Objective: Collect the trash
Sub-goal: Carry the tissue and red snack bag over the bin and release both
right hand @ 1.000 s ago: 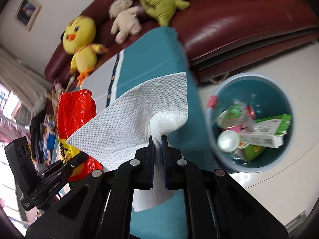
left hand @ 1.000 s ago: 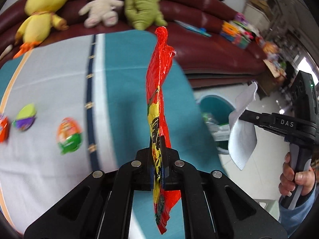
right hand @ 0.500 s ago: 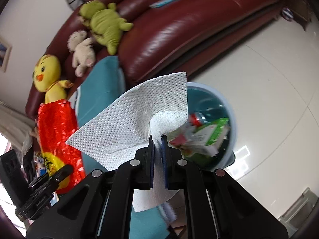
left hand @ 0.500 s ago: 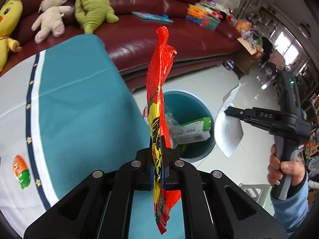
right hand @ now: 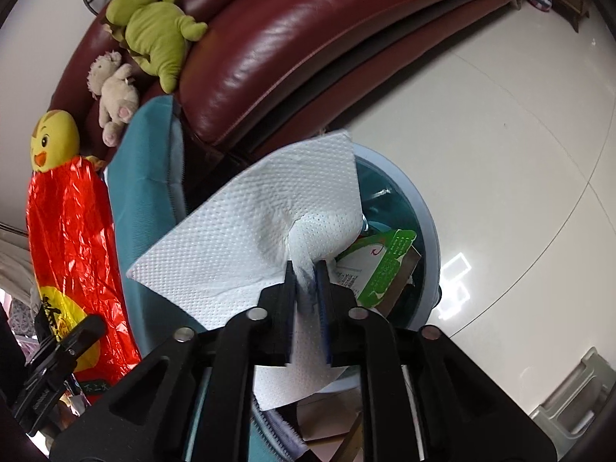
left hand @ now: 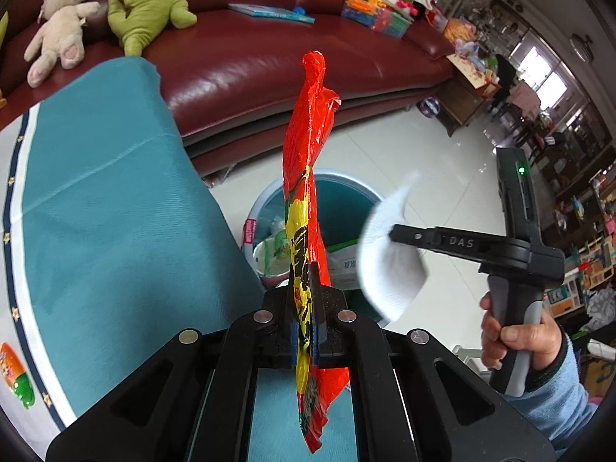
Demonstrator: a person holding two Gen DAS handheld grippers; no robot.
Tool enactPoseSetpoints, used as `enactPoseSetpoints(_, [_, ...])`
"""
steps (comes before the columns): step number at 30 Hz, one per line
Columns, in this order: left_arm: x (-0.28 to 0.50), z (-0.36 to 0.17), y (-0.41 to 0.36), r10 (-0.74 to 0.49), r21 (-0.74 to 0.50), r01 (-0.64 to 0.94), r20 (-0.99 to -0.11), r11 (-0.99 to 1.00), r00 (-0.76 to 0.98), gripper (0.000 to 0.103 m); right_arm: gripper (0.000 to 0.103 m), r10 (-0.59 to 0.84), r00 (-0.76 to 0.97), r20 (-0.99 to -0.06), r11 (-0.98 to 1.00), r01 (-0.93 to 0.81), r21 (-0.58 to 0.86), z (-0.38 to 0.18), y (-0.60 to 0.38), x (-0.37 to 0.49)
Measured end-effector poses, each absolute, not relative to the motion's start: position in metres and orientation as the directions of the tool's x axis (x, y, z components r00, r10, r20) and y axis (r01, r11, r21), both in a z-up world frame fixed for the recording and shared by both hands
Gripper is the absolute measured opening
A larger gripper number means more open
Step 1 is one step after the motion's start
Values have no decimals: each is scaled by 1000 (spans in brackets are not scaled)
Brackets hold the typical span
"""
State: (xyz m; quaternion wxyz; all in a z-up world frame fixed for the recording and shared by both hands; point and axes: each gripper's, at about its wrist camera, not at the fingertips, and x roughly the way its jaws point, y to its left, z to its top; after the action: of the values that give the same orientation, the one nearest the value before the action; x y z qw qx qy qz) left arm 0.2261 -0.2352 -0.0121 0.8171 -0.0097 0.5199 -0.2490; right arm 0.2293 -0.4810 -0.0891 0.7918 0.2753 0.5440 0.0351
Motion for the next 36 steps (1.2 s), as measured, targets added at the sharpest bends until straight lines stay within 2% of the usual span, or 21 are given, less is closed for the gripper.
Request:
enactPoseSetpoints(1, [228,-15,-236,-418,-279,396,-847,875,329,5,36,355,402,-844,846,247,473,-91,-480,231])
enactPoseSetpoints(2, [230,-17,-236,-420,-283,395,-848,874,323,5,39,354,400,-845,846,249,472,-93,-480,232])
enactPoseSetpoints(8, [236,-31,-236,-421,-301,375,-857,877,296,5,43,345,390,-854,849,258,461,-99,-483,233])
enactPoseSetpoints(10, [237,-34,-236,-422,-308,369,-860,877,287,5,55,336,397,-854,852,260,456,-96,-485,232])
enactPoseSetpoints(15, [239,-38,-242,-426,-310,380,-863,871,272,5,70,321,419,-849,854,260,451,-86,-489,228])
enactPoseSetpoints(26, [250,-50,-268,-455,-340,409,-862,847,225,5,72,297,435,-850,842,300,448,-76,-511,217])
enactPoseSetpoints(31, [257,-60,-281,-468,-359,419,-862,834,195,8,72,284,440,-852,838,317,444,-74,-519,213])
enactPoseSetpoints(32, [258,-63,-284,-466,-359,418,-864,835,189,11,72,282,439,-853,838,321,442,-74,-520,213])
enactPoseSetpoints(33, [260,-66,-286,-463,-358,413,-866,837,187,24,72,280,438,-854,838,323,440,-74,-521,213])
enactPoseSetpoints(34, [261,-68,-287,-460,-358,409,-868,840,186,45,72,279,436,-856,837,326,439,-74,-521,213])
enactPoseSetpoints(35, [262,-70,-286,-458,-357,403,-868,843,190,56,72,279,434,-856,836,329,439,-75,-521,214])
enactPoseSetpoints(36, [262,-71,-284,-453,-352,394,-868,849,201,74,72,279,434,-857,835,332,439,-75,-522,213])
